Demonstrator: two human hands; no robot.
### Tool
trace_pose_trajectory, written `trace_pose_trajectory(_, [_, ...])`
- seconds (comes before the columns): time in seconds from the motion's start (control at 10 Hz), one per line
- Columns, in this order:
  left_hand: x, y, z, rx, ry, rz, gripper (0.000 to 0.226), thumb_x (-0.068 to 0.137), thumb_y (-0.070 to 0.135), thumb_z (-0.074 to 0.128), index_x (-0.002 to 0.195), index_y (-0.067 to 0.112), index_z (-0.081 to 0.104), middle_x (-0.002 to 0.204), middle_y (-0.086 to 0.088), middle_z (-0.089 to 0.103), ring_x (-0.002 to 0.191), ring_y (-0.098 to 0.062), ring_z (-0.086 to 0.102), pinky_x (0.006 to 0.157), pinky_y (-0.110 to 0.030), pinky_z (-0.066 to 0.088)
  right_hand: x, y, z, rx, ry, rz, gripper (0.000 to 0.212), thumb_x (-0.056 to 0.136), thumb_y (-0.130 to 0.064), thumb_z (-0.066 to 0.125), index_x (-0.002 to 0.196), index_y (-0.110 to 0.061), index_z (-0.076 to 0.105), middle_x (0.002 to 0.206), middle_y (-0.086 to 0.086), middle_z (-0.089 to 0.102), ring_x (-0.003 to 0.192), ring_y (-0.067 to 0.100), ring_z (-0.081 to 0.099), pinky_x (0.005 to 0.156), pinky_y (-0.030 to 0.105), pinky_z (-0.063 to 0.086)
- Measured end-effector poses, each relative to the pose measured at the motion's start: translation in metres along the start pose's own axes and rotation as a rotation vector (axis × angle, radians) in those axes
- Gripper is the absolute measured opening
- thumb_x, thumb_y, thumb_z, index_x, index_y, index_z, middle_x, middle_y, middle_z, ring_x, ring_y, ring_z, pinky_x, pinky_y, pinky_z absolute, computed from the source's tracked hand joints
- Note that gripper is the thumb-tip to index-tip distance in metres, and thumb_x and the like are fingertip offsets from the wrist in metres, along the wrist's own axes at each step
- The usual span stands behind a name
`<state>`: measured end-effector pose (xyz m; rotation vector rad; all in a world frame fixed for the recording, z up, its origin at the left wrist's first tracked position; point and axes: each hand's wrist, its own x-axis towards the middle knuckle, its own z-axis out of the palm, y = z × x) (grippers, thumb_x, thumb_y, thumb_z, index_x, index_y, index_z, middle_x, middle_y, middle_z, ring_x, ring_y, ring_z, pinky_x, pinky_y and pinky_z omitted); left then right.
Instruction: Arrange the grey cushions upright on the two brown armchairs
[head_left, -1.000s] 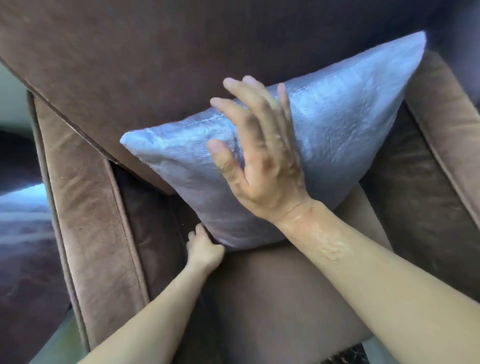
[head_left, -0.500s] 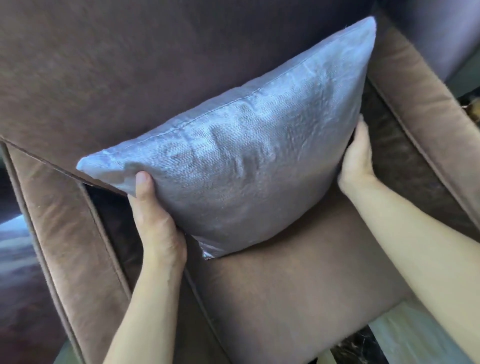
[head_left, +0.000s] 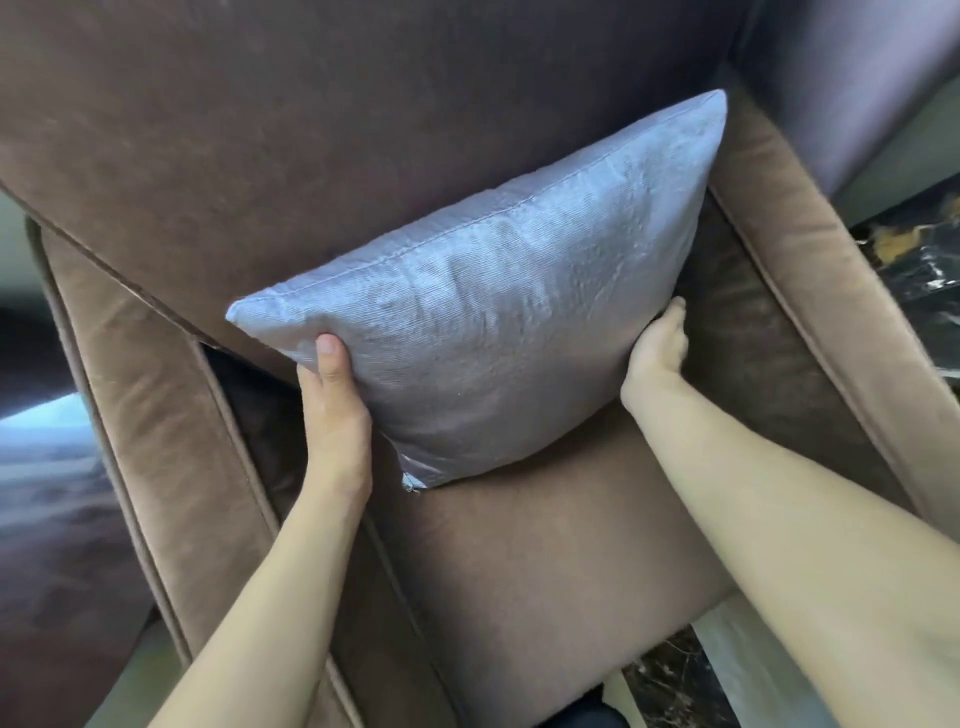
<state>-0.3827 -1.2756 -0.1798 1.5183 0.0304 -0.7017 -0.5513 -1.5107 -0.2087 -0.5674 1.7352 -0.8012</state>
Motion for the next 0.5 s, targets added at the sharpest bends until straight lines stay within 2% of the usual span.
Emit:
trace_pose_trajectory(0.1, [-0.012,0.011,-0.019,0.341,0.003,-0.072,0.079,0.092,0.076,0.051,0.143,0.015,0.051,0.134,0.006,0.063,0.130,-0.014,0.059,0.105,-0.029,0.040,-0.050,0.029,-0.010,-0.262,-0.005,-0.045,0.058,0.109,-0.046,0.033,0.154,-0.011,0.044,0.157,0.011,0.049,0.144,0.031,0.046,0.117,0.034,0.033])
trace_pose_trajectory(0.2, [-0.032,0.028,-0.037,0.592,-0.031,-0.101,0.067,0.100,0.056,0.056,0.150,0.012,0.044,0.138,-0.001,0.061,0.127,-0.016,0.058,0.100,-0.027,0.038,-0.099,0.042,-0.024,-0.539,-0.059,-0.160,0.059,0.110,-0.045,0.033,0.159,-0.011,0.035,0.164,0.012,0.040,0.151,0.031,0.037,0.122,0.037,0.026])
trace_pose_trajectory(0.3, [-0.058,0.066,-0.075,0.920,-0.266,-0.040,0.067,0.101,0.037,0.058,0.158,0.010,0.034,0.153,-0.013,0.053,0.138,-0.028,0.054,0.110,-0.037,0.042,-0.183,0.056,-0.046,-0.891,-0.258,-0.325,0.062,0.108,-0.044,0.041,0.162,-0.018,0.029,0.171,0.007,0.026,0.158,0.024,0.023,0.129,0.039,0.017])
trace_pose_trajectory(0.4, [-0.065,0.087,-0.104,1.098,-0.418,-0.010,0.067,0.101,0.032,0.056,0.159,0.008,0.033,0.154,-0.018,0.049,0.141,-0.033,0.050,0.112,-0.040,0.042,-0.234,0.062,-0.051,-1.049,-0.360,-0.432,0.063,0.107,-0.043,0.044,0.162,-0.019,0.028,0.173,0.006,0.019,0.160,0.024,0.015,0.131,0.041,0.014])
trace_pose_trajectory(0.5, [-0.063,0.133,-0.169,1.378,-0.533,-0.022,0.064,0.103,0.031,0.055,0.157,0.006,0.032,0.152,-0.023,0.047,0.141,-0.038,0.048,0.112,-0.042,0.041,-0.305,0.070,-0.044,-1.238,-0.516,-0.538,0.065,0.106,-0.046,0.043,0.163,-0.020,0.024,0.174,0.006,0.015,0.160,0.026,0.014,0.130,0.046,0.017])
